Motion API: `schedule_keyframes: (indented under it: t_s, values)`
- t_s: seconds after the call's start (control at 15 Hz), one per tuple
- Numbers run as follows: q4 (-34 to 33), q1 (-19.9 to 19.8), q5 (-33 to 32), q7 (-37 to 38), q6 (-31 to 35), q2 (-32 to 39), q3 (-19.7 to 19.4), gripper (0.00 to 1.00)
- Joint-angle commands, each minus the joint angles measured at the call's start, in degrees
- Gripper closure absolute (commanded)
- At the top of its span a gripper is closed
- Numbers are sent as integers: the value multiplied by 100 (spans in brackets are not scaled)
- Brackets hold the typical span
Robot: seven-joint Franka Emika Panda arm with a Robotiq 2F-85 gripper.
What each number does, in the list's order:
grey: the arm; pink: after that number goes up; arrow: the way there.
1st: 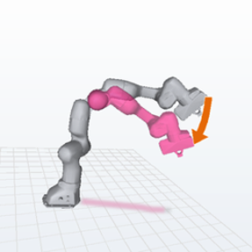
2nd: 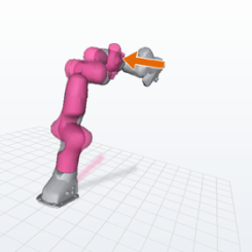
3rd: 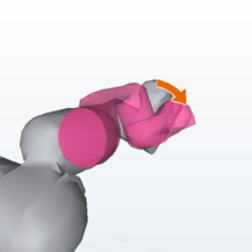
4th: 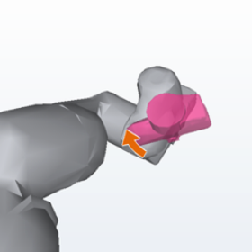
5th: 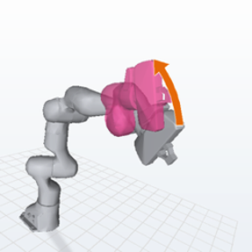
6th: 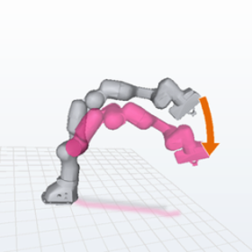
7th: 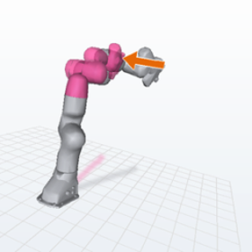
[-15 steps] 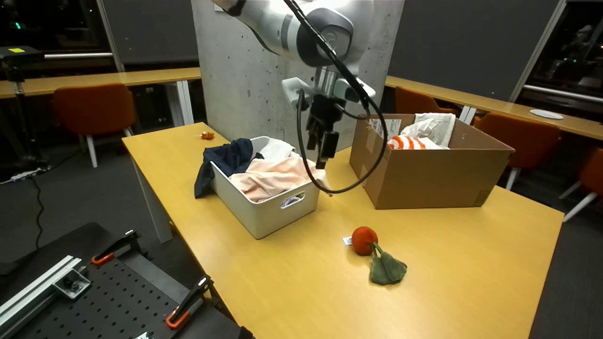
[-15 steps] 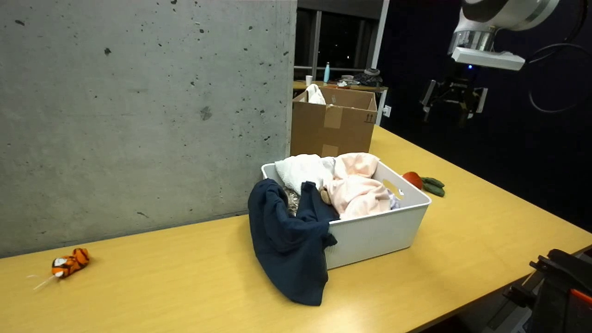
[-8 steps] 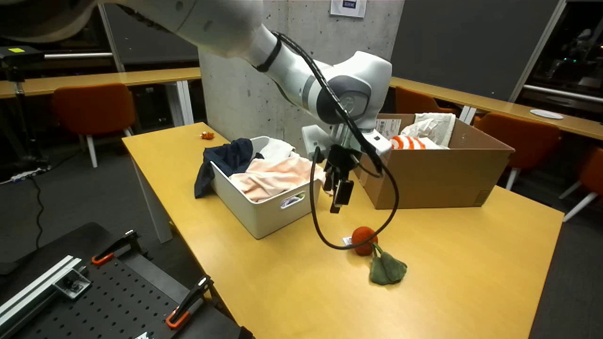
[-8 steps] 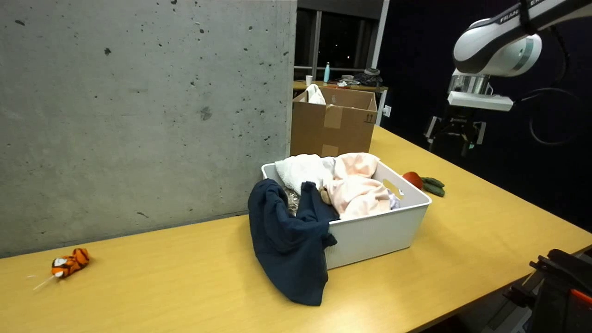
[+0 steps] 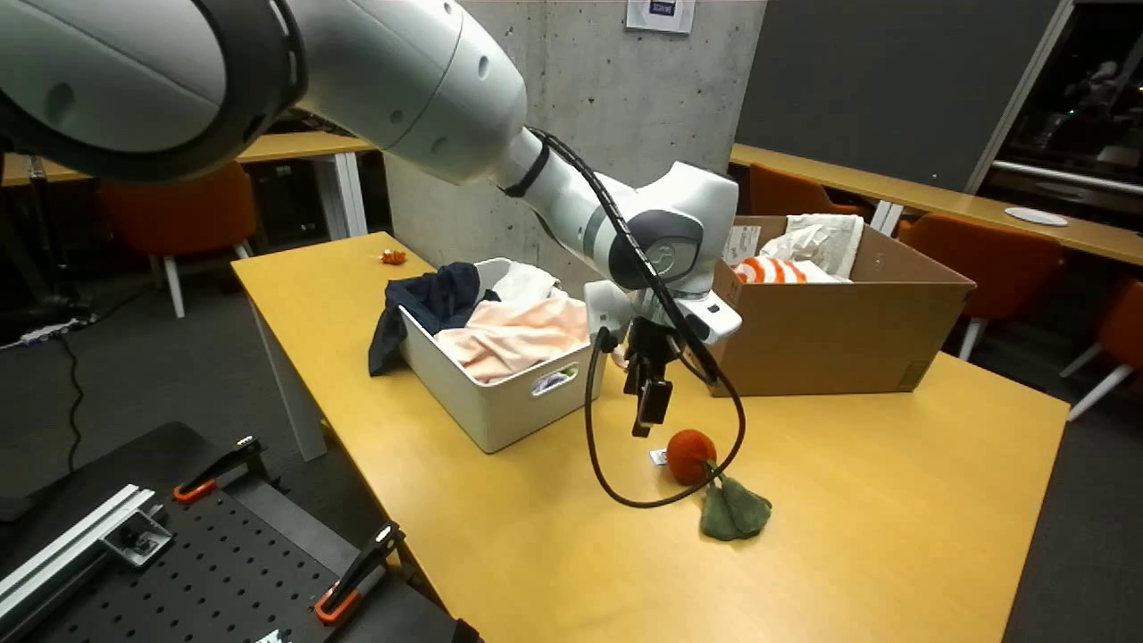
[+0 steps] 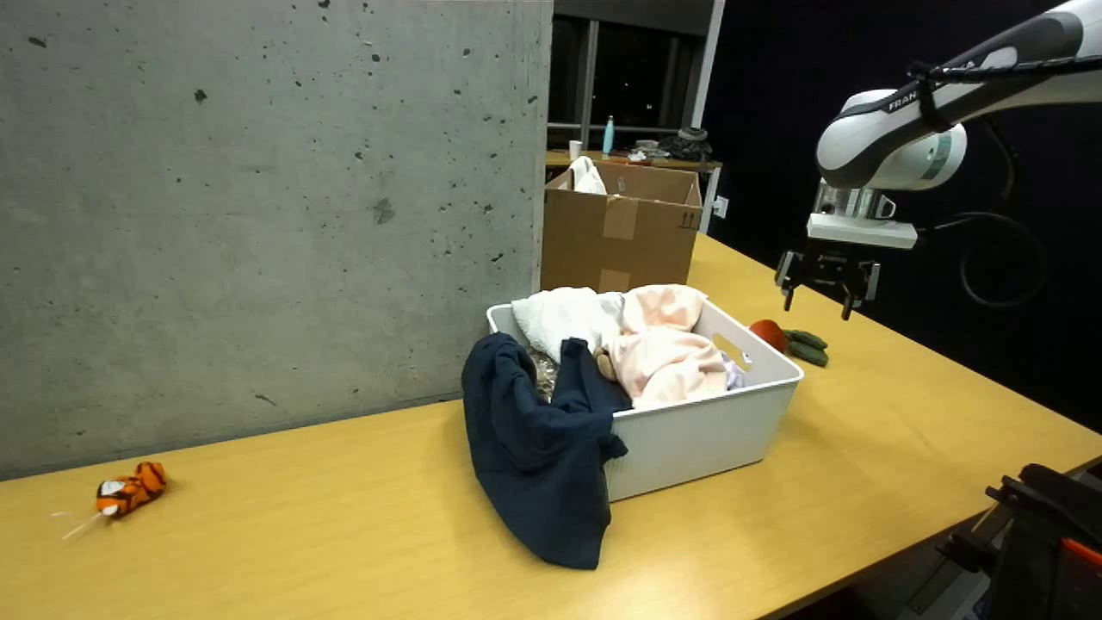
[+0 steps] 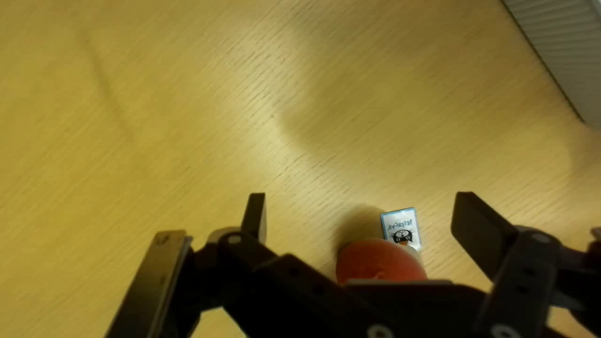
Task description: Place the pink clothe in the white basket
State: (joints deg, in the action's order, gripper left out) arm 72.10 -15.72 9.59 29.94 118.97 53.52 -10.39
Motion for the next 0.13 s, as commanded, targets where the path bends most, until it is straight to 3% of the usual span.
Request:
schedule_keyframes:
  t_s: [0.0,0.07]
  values:
    - [-357,-46,158,107,-7,231,-62,0]
    - [-367,-50,158,137,19,243,-69,0]
